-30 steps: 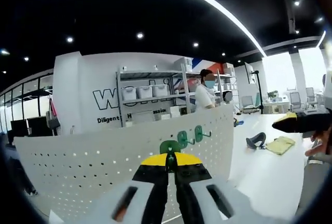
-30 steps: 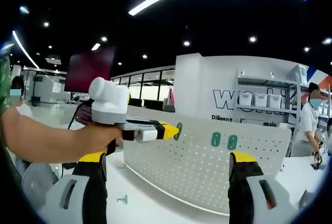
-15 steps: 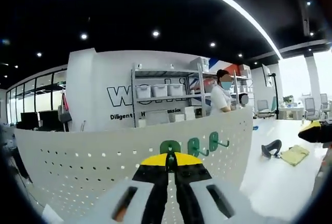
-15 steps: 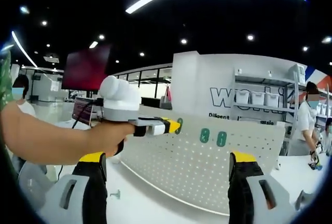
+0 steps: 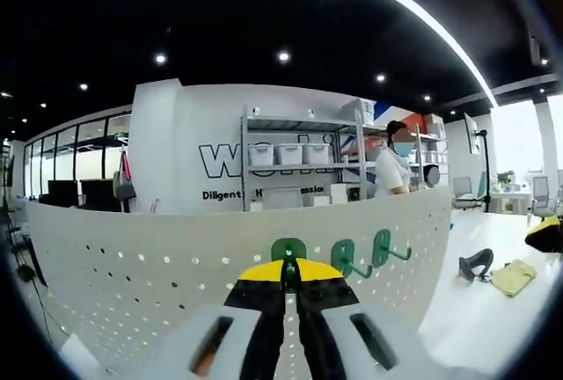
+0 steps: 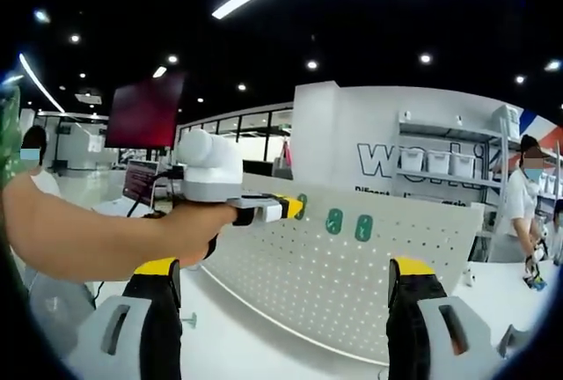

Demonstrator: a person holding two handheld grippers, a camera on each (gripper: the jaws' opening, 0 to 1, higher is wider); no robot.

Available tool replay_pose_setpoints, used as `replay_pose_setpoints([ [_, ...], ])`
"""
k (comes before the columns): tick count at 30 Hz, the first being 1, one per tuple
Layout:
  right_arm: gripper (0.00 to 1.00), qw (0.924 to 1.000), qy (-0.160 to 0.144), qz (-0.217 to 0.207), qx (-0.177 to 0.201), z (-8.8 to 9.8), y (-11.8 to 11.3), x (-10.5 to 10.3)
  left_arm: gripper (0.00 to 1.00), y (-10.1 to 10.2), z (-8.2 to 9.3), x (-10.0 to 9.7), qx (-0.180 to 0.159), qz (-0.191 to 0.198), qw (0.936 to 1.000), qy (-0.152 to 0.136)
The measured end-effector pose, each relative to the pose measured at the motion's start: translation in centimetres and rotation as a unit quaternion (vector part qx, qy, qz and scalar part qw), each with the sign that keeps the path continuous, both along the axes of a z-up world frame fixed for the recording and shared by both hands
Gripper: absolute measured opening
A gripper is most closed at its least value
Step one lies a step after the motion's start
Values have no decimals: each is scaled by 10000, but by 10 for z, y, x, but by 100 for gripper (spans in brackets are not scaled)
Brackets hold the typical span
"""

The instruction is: Insert the hook assembly into the mounting plate slot until the hook locks in place.

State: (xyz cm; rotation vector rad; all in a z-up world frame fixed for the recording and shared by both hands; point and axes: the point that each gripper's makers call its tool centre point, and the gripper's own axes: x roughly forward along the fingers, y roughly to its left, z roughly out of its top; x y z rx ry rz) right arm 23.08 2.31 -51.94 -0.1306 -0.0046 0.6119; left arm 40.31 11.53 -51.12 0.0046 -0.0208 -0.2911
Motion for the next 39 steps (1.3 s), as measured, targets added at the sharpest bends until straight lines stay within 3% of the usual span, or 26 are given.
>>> replay_pose_setpoints([
  [9, 100, 10000, -14, 62, -25, 1, -8, 5, 3, -5, -1, 6, -145, 173, 9997, 10],
  [13, 100, 10000, -47, 73, -12, 2, -11, 5, 3, -7, -2, 6, -6, 296, 9996, -31],
  [21, 100, 10000, -30, 49, -22, 0, -16, 5, 3, -5, -2, 8, -62, 410, 9991, -31],
  [39, 99, 10000, 11, 48, -31, -3, -19, 7, 3, -6, -7, 12, -190, 481, 9987, 26],
])
